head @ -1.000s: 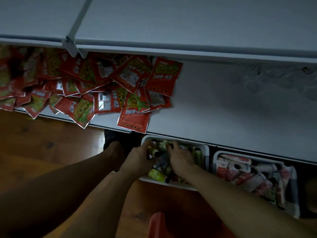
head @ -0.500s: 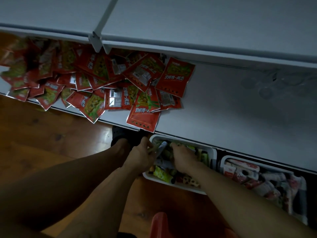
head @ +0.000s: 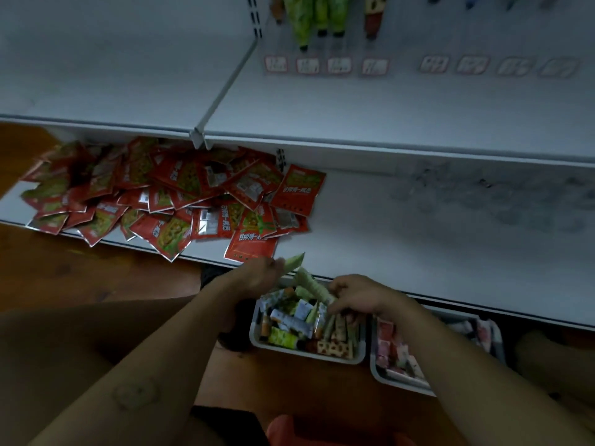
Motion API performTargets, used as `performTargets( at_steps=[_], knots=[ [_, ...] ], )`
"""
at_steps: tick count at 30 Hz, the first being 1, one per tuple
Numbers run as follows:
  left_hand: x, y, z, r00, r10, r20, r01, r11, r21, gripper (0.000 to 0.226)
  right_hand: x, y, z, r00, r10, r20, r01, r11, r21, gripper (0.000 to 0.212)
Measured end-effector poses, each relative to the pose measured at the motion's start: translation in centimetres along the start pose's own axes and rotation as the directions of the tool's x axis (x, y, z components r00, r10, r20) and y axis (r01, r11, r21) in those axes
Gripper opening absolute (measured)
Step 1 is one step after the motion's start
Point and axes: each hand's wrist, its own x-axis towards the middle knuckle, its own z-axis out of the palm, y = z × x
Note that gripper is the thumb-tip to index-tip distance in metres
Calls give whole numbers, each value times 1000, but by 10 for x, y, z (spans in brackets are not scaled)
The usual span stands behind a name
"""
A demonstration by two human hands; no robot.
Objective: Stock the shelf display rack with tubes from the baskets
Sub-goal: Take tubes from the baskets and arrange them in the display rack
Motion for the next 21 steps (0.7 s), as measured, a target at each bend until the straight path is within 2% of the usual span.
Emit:
performTargets(
  at_steps=[3,6,8,10,12,15,18,19,21],
  knots=[
    [-20,26,-16,997,80,-8,-78,988,137,31,-28,-3,-7,999,-46,-3,46,993,110,24],
    [-44,51,-35,989,148,-3,-147,981,127,24,-51,-11,-9,992,-123,6,119,971,209,34],
    [-59,62,-45,975,217,-39,-211,970,123,8,-62,-20,-9,981,-191,19,178,943,281,40],
    [-74,72,-56,961,265,-78,-258,962,95,5,-71,-34,-8,963,-268,21,247,914,320,34],
    [-85,77,-69,941,303,-152,-297,953,60,12,-80,-52,-6,952,-303,-51,303,896,324,15],
    [-99,83,-88,899,329,-289,-354,934,-37,31,-94,-80,-10,920,-324,-218,376,885,273,2],
    [-108,94,-104,840,396,-370,-459,883,-96,29,-105,-109,-20,858,-363,-364,481,817,320,39],
    [-109,99,-108,816,413,-404,-481,873,-78,27,-111,-121,-24,829,-367,-422,523,776,353,44],
    [-111,111,-115,770,427,-475,-509,859,-53,27,-116,-140,-35,760,-388,-521,607,710,356,40]
  ],
)
